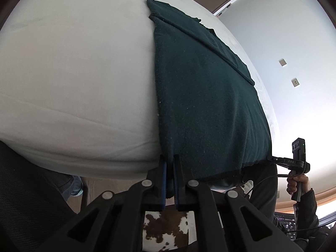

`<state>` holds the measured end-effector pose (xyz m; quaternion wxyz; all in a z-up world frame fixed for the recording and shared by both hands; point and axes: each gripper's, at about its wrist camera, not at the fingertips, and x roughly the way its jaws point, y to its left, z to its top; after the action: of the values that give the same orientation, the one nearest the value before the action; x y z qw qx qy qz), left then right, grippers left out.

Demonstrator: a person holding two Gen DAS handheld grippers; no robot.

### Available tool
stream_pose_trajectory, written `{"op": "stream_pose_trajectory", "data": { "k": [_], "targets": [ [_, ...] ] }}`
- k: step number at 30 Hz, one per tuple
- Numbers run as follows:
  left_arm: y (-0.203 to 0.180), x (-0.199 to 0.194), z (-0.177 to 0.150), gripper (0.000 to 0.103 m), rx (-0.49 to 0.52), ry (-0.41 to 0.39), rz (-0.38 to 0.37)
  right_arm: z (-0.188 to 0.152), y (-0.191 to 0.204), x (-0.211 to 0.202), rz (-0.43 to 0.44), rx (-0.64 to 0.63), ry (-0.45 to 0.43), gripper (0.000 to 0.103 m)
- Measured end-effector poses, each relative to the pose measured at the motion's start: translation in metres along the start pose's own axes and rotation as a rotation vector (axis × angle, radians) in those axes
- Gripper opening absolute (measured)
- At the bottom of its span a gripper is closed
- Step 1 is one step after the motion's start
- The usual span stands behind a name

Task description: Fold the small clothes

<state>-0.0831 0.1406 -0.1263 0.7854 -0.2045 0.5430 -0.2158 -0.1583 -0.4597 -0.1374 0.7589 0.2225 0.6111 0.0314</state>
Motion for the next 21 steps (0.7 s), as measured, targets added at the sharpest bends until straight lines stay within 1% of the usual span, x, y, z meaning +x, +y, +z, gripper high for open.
{"op": "stream_pose_trajectory", "data": {
  "k": [3,7,10,11,14,17,21],
  "targets": [
    [-0.001,-0.010,0.004,0.006,-0.013,-0.030,-0.022,-0.001,-0.005,-0.013,0.068,0.034,-0.068,0.006],
    [-0.003,-0.029,0.012,0.006,-0.052,-0.078,-0.100,-0.004,0.001,-0.040,0.226,0.052,-0.188,0.006],
    [-0.004,-0.041,0.018,0.006,-0.086,-0.107,-0.180,0.004,0.007,-0.061,0.313,0.062,-0.273,0.006],
    [-0.005,-0.044,0.019,0.006,-0.100,-0.119,-0.209,0.008,0.017,-0.067,0.338,0.065,-0.300,0.006],
    [-0.007,-0.052,0.025,0.006,-0.133,-0.148,-0.267,0.016,0.032,-0.079,0.373,0.066,-0.361,0.006],
    [-0.009,-0.061,0.033,0.006,-0.154,-0.190,-0.310,0.030,0.044,-0.084,0.415,0.074,-0.416,0.006],
    [-0.006,-0.069,0.051,0.006,-0.191,-0.238,-0.370,0.057,0.061,-0.088,0.474,0.094,-0.476,0.006]
  ]
}}
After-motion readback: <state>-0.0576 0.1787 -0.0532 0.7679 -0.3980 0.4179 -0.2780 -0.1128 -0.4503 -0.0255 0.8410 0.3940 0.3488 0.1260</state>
